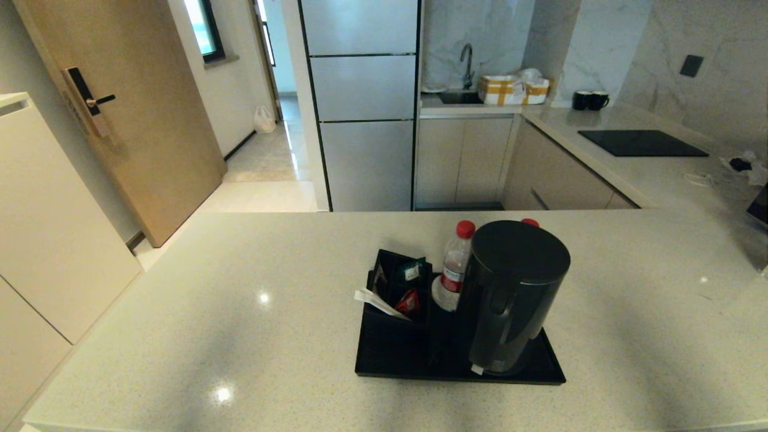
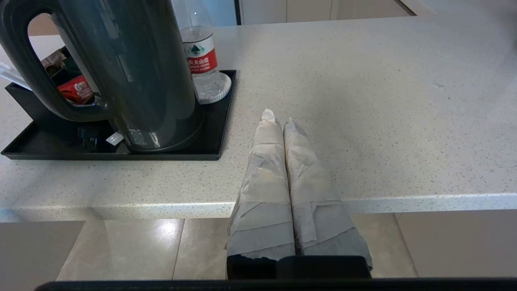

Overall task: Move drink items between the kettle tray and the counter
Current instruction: Pick up the kettle

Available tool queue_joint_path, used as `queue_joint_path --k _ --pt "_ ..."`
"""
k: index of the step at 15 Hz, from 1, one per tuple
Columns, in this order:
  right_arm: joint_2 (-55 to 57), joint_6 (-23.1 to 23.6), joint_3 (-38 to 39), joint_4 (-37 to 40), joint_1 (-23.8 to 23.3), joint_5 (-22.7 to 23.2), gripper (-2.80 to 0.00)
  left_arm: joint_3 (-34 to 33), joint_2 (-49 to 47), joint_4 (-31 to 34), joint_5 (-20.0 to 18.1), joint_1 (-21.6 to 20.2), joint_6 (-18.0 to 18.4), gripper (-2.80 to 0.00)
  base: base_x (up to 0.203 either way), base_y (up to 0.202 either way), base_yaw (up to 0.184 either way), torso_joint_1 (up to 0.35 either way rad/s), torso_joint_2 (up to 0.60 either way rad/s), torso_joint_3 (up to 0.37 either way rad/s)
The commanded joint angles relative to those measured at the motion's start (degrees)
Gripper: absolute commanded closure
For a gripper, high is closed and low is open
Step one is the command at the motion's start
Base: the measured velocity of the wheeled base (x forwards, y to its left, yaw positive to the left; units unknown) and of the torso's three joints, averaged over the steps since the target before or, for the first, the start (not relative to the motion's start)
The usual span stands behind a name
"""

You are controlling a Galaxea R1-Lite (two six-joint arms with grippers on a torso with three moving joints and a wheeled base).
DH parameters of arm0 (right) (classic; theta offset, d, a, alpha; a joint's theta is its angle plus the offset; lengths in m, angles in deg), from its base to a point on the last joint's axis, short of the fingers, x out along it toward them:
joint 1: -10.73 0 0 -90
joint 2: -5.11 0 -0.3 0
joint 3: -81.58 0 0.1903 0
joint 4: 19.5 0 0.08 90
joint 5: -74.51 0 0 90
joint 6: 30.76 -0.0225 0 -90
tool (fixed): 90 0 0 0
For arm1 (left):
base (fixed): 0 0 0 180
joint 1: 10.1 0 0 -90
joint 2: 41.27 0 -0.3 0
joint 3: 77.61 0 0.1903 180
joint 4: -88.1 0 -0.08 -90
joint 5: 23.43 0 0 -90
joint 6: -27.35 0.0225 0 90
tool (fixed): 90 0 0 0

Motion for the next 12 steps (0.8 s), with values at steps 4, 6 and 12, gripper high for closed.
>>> queue_joint_path --k 4,6,12 --pt "0.15 0.00 0.02 -0.01 0.01 0.04 0.00 -0.01 0.02 0.00 0.04 0.05 -0.01 0.00 0.000 0.000 0.000 0.000 0.00 0.000" --pt "0.15 0.00 0.02 -0.01 0.01 0.04 0.00 -0.01 0.02 0.00 0.04 0.05 -0.01 0.00 0.000 0.000 0.000 0.000 0.00 0.000" --pt "-0.02 0.52 0.02 -0.03 0.01 0.11 0.00 -0.01 0.02 0.00 0.04 0.05 -0.01 0.00 0.000 0.000 0.000 0.000 0.00 0.000"
